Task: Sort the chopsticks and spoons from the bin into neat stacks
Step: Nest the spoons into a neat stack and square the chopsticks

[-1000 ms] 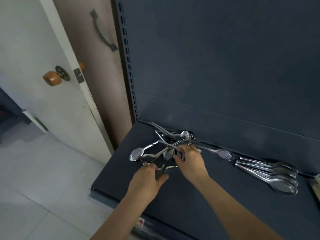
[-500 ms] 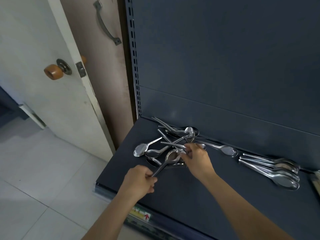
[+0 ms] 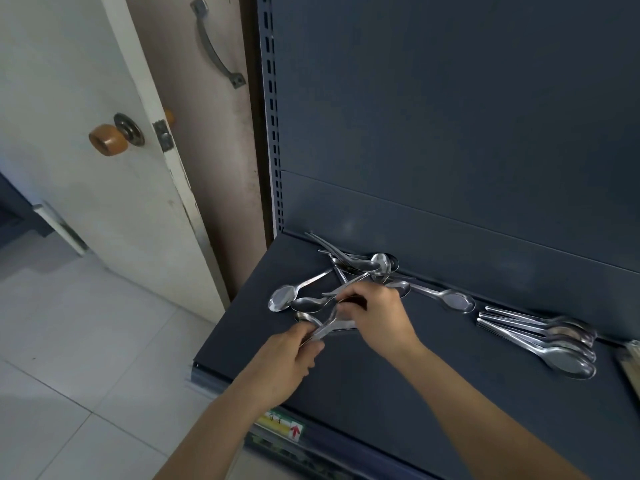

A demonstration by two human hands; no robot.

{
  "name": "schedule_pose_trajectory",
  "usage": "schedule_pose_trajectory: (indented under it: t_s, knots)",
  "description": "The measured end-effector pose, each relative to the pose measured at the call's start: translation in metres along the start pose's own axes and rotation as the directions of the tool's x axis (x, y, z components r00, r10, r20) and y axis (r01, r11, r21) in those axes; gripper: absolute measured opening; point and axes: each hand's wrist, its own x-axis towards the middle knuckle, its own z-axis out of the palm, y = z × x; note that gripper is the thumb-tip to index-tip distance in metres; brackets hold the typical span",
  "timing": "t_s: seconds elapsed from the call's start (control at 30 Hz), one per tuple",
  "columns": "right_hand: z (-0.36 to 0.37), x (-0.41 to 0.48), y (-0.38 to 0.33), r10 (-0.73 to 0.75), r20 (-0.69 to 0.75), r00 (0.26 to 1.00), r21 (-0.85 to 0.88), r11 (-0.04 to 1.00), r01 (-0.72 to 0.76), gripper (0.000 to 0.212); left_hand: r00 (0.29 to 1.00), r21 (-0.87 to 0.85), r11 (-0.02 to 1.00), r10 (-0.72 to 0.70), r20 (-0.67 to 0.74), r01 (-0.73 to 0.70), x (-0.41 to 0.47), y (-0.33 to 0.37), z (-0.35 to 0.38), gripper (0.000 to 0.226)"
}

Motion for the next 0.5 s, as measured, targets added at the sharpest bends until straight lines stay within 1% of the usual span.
schedule_pose_trajectory:
  t_s: [0.03, 0.1, 0.13, 0.17, 0.23, 0.3, 0.33, 0.4, 0.43, 0.5]
  knots:
    - [0.005, -0.001, -0.004, -0.027, 0.025, 0.999, -0.004, 1.0, 0.027, 0.014, 1.0, -0.001, 1.0, 0.011, -0.011, -0.011, 0.0, 0.001, 0.0, 0.017]
    - [0.012, -0.001, -0.007, -0.069, 0.032, 0.997, 0.037, 0.997, 0.068, 0.006, 0.997, 0.01, 1.0, 0.014, -0.081, -0.013, 0.001, -0.005, -0.003, 0.016]
    - [0.015, 0.0, -0.007, -0.074, 0.017, 0.997, 0.065, 0.995, 0.073, 0.006, 0.992, 0.01, 1.0, -0.005, -0.125, 0.007, 0.0, -0.01, -0.006, 0.016]
    - [0.017, 0.001, -0.004, -0.064, -0.007, 0.998, 0.073, 0.995, 0.065, 0.012, 0.985, -0.006, 0.999, -0.037, -0.168, 0.037, -0.002, -0.016, -0.01, 0.016]
    - [0.022, 0.004, 0.003, -0.041, -0.044, 0.998, 0.009, 0.999, 0.041, 0.02, 0.958, -0.097, 0.989, -0.13, -0.254, 0.108, -0.006, -0.028, -0.019, 0.015]
    - [0.029, 0.008, 0.01, -0.072, -0.033, 0.997, -0.111, 0.992, 0.068, 0.016, 0.924, -0.193, 0.97, -0.204, -0.324, 0.146, -0.011, -0.036, -0.027, 0.015]
    - [0.033, 0.01, 0.012, -0.098, 0.017, 0.995, -0.18, 0.979, 0.099, 0.021, 0.91, -0.222, 0.963, -0.223, -0.35, 0.151, -0.014, -0.04, -0.03, 0.015]
    - [0.04, 0.017, 0.012, -0.13, 0.184, 0.974, -0.288, 0.94, 0.18, 0.036, 0.894, -0.255, 0.955, -0.244, -0.377, 0.153, -0.019, -0.046, -0.033, 0.015]
    - [0.041, 0.021, 0.009, -0.154, 0.259, 0.954, -0.312, 0.921, 0.233, 0.042, 0.891, -0.259, 0.953, -0.248, -0.381, 0.154, -0.021, -0.049, -0.034, 0.016]
    - [0.043, 0.03, 0.004, -0.23, 0.359, 0.905, -0.321, 0.88, 0.35, 0.053, 0.888, -0.254, 0.955, -0.248, -0.387, 0.156, -0.024, -0.053, -0.034, 0.016]
